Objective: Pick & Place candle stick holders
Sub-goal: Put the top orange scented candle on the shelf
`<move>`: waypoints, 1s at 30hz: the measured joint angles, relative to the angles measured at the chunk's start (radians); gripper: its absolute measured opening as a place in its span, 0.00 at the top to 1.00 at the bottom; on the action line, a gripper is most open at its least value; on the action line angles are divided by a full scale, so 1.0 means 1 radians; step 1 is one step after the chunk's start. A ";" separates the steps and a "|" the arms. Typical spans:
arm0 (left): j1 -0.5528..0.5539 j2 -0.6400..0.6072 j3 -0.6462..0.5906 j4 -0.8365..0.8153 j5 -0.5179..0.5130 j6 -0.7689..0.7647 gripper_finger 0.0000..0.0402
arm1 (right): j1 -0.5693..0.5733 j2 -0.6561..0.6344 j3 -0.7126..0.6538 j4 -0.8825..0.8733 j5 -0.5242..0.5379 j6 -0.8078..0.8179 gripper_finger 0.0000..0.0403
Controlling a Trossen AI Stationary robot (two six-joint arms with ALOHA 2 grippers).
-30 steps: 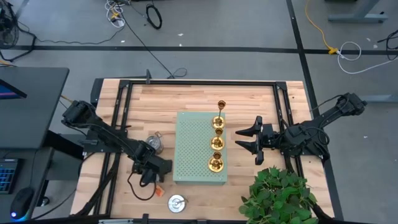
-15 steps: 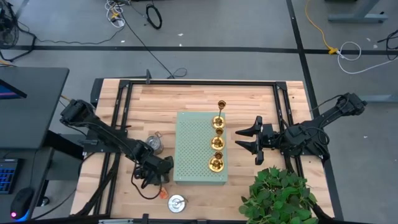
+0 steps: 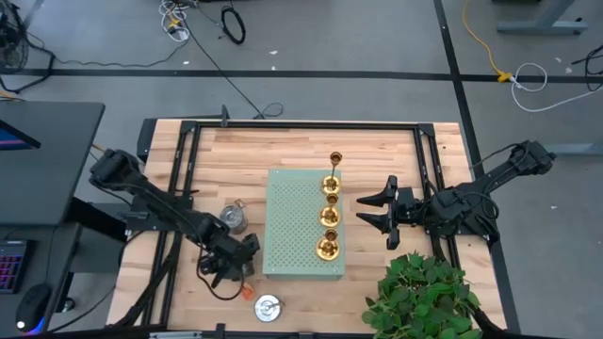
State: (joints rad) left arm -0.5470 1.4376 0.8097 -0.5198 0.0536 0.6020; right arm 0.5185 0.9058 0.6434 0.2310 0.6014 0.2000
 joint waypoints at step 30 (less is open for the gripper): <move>-0.118 -0.360 0.000 -0.004 -0.307 -0.296 0.07 | 0.000 0.000 0.000 0.000 0.000 0.000 0.54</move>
State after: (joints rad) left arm -0.6646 1.0772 0.8101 -0.5239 -0.2534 0.3059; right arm 0.5185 0.9054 0.6434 0.2306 0.6018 0.2001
